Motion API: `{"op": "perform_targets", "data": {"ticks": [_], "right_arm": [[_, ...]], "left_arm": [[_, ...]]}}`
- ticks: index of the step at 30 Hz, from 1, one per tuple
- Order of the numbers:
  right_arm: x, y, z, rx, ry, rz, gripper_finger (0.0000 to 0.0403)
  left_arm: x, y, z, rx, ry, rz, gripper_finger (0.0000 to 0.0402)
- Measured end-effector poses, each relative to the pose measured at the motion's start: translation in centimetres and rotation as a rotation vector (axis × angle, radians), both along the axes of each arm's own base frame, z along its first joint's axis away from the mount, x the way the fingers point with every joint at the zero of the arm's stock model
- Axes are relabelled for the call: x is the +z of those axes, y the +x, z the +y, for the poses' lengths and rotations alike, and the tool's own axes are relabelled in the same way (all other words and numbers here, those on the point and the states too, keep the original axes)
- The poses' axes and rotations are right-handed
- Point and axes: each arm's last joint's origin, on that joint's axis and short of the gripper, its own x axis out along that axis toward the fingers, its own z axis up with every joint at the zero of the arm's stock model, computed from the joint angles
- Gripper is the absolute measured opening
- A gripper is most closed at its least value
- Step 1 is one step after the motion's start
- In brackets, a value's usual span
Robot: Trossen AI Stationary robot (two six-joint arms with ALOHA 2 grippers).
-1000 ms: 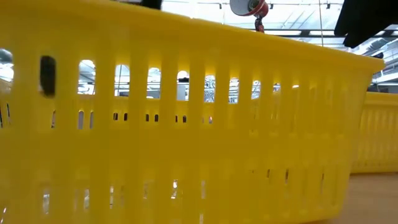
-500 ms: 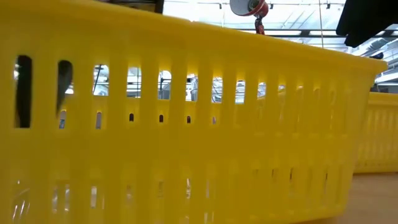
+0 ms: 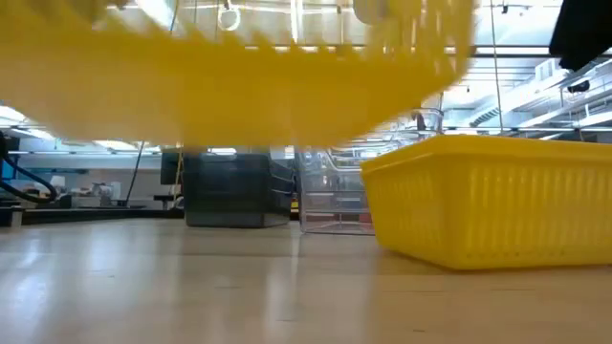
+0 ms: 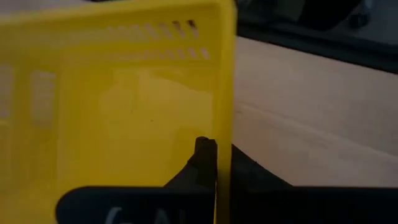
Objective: Stack baskets by color
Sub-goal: Stack the left yellow bin on the right yellow bin
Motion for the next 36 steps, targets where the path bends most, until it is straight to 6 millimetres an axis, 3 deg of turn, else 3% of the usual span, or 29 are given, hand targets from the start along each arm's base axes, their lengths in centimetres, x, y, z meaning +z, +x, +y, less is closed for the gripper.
{"op": "perform_targets", "data": {"ticks": [4, 8, 16, 22, 29, 36], "right_arm": [[0.6, -1.3, -0.4, -0.025, -0.022, 0.028, 0.0126], [1.1, -2.5, -0.8, -0.046, -0.078, 0.023, 0.0126], [0.7, -3.6, -0.7, -0.077, -0.061, 0.083, 0.0126], [-1.9, -3.8, -0.6, -0.099, -0.02, 0.115, 0.0126], [-4.2, -4.4, -0.5, -0.107, -0.001, 0.094, 0.0126], [-4.2, -4.7, -0.2, -0.104, 0.007, 0.071, 0.0126]], "left_arm": [[2.4, -0.7, 0.7, -0.02, -0.011, -0.055, 0.0005], [3.3, 0.3, 1.4, 0.03, 0.068, -0.204, 0.0005], [2.1, 4.4, 3.9, 0.123, 0.122, -0.363, 0.0005], [1.4, 6.8, 5.5, 0.101, 0.115, -0.439, 0.0006], [-1.6, 8.3, 6.8, 0.004, 0.205, -0.399, 0.0006], [-2.1, 8.9, 7.2, -0.02, 0.237, -0.426, 0.0006]]}}
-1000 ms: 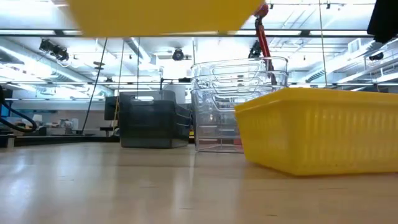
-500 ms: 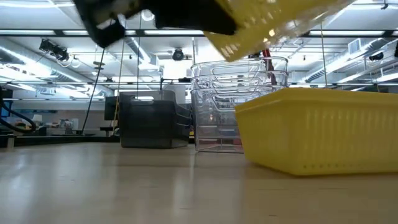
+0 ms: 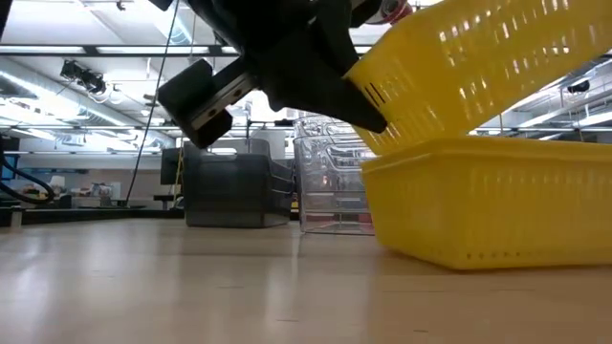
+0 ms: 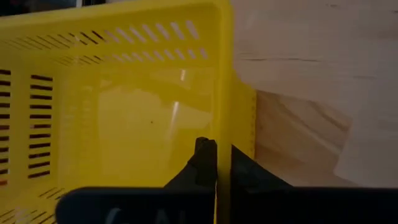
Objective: Stack baskets by color
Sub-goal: Stack the left yellow bin on the right yellow bin
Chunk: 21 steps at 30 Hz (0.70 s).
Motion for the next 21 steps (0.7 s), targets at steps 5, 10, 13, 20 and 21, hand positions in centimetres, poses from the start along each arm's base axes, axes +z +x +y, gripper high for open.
{"op": "perform_targets", "data": {"ticks": [5, 10, 13, 20, 21], "right_arm": [[0.0, 0.1, 0.0, 0.001, -0.011, -0.026, 0.0126], [0.0, 0.1, 0.2, 0.007, -0.001, -0.038, 0.0126], [0.1, 0.1, 0.3, 0.009, 0.005, -0.05, 0.0126], [0.1, 0.1, 0.4, 0.01, 0.004, -0.059, 0.0126], [0.1, 0.1, 0.4, 0.01, 0.004, -0.06, 0.0126]], "left_arm": [[-0.1, 0.2, 0.7, -0.065, -0.01, 0.024, 0.0006], [-0.1, 0.7, 2.0, -0.096, -0.023, 0.031, 0.0006], [-0.1, 0.9, 2.4, -0.086, -0.025, 0.022, 0.0006], [-0.2, 0.7, 2.6, -0.106, -0.092, 0.067, 0.0007], [-0.3, 0.7, 2.5, -0.102, -0.105, 0.074, 0.0006]]}}
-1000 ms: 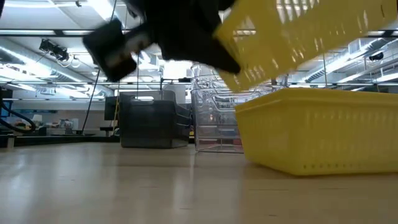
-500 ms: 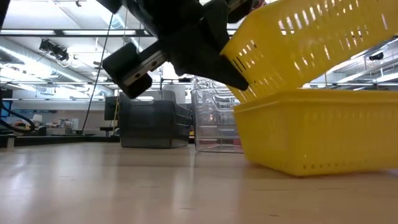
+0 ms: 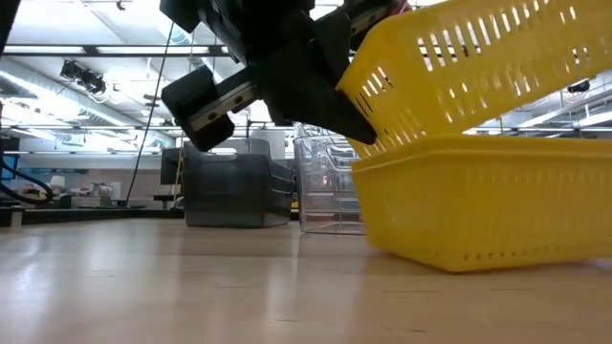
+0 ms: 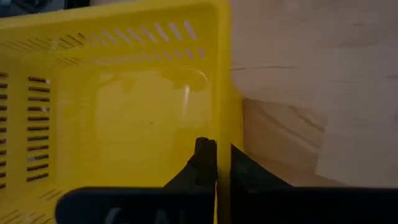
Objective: Stack baskets by color
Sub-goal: Stack the left yellow bin on the right yellow bin
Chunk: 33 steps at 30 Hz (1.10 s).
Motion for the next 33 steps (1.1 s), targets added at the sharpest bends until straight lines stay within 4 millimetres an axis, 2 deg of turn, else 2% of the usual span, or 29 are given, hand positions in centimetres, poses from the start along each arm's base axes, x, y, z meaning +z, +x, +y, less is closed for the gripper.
{"op": "perform_targets", "data": {"ticks": [10, 23, 28, 33], "right_arm": [[0.0, 0.1, 0.1, 0.0, 0.008, -0.006, 0.0126], [0.0, 0.1, 0.2, 0.0, 0.017, -0.013, 0.0126], [0.0, 0.1, 0.2, 0.002, 0.017, -0.013, 0.0126], [0.0, -0.1, 0.3, 0.01, 0.013, -0.01, 0.0126]], "left_arm": [[0.0, 0.0, 0.1, 0.055, -0.055, 0.023, 0.0014], [0.0, 0.0, 0.2, 0.094, -0.122, 0.055, 0.0123], [0.2, -0.1, 0.3, 0.161, -0.189, 0.083, 0.0145], [1.7, -0.5, 0.0, 0.211, -0.247, 0.065, 0.0149]]}}
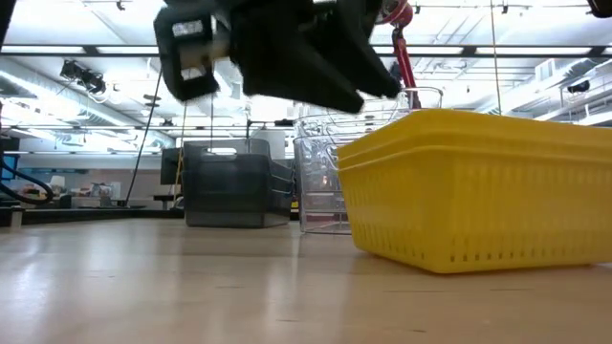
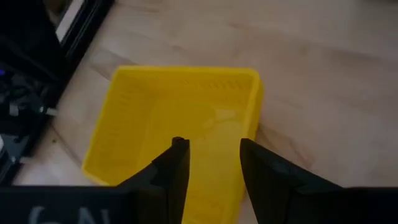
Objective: Stack baskets by color
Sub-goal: Stack the left yellow bin on the right yellow bin, then return to Home Position
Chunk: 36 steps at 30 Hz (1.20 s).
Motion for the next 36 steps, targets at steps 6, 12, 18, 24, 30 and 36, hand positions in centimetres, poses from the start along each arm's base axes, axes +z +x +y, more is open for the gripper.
{"op": "perform_targets", "data": {"ticks": [6, 12, 18, 24, 30, 36], "right_arm": [[-0.4, -0.4, -0.1, -0.002, -0.016, 0.009, 0.0125], [-1.3, -1.3, -1.1, -0.022, -0.065, -0.038, 0.0102], [-1.2, -2.0, -2.2, 0.011, -0.106, -0.121, 0.0072], [0.8, -2.5, -4.2, 0.072, -0.183, -0.295, 0.0047], [2.3, -3.4, -6.2, 0.148, -0.295, -0.428, 0.0027], [1.7, -4.2, -8.0, 0.179, -0.299, -0.515, 0.0007]], "left_arm": [[2.2, -1.0, -0.6, 0.121, -0.103, -0.003, 0.0136], [4.6, -2.7, 0.1, 0.227, -0.23, 0.002, 0.0108], [2.7, -5.4, 1.1, 0.337, -0.245, -0.041, 0.0079], [3.2, -7.7, 2.2, 0.383, -0.351, -0.077, 0.0063], [4.7, -10.3, 3.9, 0.424, -0.487, -0.178, 0.0049], [4.8, -13.5, 6.1, 0.463, -0.616, -0.246, 0.0048]]}}
